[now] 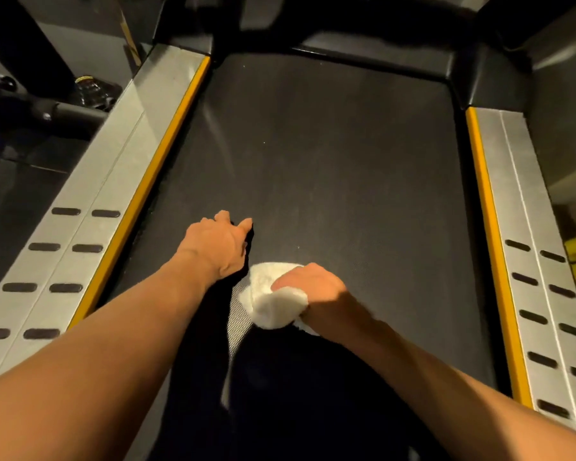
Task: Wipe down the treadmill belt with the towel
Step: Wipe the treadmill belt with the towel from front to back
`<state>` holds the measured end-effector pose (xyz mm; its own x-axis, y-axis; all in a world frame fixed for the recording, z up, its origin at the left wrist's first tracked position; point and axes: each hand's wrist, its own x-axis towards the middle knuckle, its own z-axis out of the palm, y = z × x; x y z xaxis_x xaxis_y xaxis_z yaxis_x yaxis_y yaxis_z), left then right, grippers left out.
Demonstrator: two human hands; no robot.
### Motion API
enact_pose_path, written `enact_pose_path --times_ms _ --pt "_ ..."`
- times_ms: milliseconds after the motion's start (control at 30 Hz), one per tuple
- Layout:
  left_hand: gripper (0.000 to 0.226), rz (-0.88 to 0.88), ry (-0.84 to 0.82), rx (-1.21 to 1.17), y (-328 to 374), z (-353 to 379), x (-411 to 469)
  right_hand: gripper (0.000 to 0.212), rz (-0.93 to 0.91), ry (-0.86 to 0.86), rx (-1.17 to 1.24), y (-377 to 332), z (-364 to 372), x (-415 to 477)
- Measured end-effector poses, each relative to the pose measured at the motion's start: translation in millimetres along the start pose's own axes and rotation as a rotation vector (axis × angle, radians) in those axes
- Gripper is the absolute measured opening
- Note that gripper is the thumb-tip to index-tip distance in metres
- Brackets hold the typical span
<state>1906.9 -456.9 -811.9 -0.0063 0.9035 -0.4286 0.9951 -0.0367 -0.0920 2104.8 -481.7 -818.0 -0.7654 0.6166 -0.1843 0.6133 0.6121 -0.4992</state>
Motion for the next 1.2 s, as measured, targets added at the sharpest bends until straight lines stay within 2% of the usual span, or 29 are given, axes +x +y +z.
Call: enact_pose_path --times_ms 67,133,200,267,333,400,467,500,533,567,600,700,767,800,867,967,1000,1033,1100,1133,1200 --pt "0.049 -0.011 0.002 0.003 1 5 -2 0.020 0.174 0.108 -0.087 14 -19 4" --pt "0.049 -0.029 -0.001 -0.003 3 7 -3 0.008 0.370 0.292 -0.082 42 -35 9" --pt "0.049 -0.049 -0.001 -0.018 7 6 -3 0.016 0.498 0.427 -0.048 67 -49 7" --pt "0.048 -0.033 0.042 -0.001 15 5 -3 0.020 0.616 0.452 0.056 75 -42 2" --pt "0.042 0.012 0.109 0.030 25 5 -1 0.017 0.562 0.359 0.069 57 -25 -10" --pt "0.041 0.063 0.128 0.041 34 5 0 0.014 0.314 0.201 0.216 16 -22 -25" --pt "0.044 0.117 0.125 0.049 40 8 0 0.021 0.052 0.204 0.169 8 -17 -31" --pt "0.045 0.133 0.128 0.043 42 9 1 0.015 0.071 0.182 0.054 12 -20 -30" --pt "0.045 0.138 0.128 0.033 44 10 1 0.005 0.205 0.192 -0.022 20 -27 -26" --pt "0.046 0.137 0.121 0.023 45 10 0 0.009 0.416 0.280 -0.074 38 -31 -21" --pt "0.047 0.133 0.115 0.016 46 11 0 0.014 0.535 0.348 -0.101 55 -40 -19" --pt "0.051 0.140 0.107 0.052 49 6 0 0.024 0.583 0.456 0.040 86 -51 -27" --pt "0.047 0.158 0.122 0.087 53 2 1 0.011 0.627 0.464 0.093 81 -44 -40" --pt "0.045 0.163 0.125 0.086 56 0 3 0.008 0.594 0.439 0.073 73 -35 -48" --pt "0.047 0.164 0.111 0.059 64 -3 5 0.020 0.362 0.394 0.091 50 -13 -62" --pt "0.049 0.177 0.093 0.037 76 -1 7 0.022 0.109 0.319 0.039 28 -12 -73" --pt "0.049 0.177 0.097 0.030 79 0 7 0.022 0.117 0.319 -0.010 34 -23 -71" --pt "0.048 0.175 0.102 0.025 80 0 7 0.019 0.169 0.334 -0.027 47 -35 -68" --pt "0.047 0.174 0.107 0.027 81 1 8 0.007 0.415 0.416 -0.070 81 -56 -58" --pt "0.047 0.177 0.107 0.030 80 0 8 0.010 0.545 0.455 -0.068 98 -60 -54" --pt "0.051 0.183 0.092 0.031 81 -2 9 0.023 0.682 0.475 -0.021 120 -56 -53"
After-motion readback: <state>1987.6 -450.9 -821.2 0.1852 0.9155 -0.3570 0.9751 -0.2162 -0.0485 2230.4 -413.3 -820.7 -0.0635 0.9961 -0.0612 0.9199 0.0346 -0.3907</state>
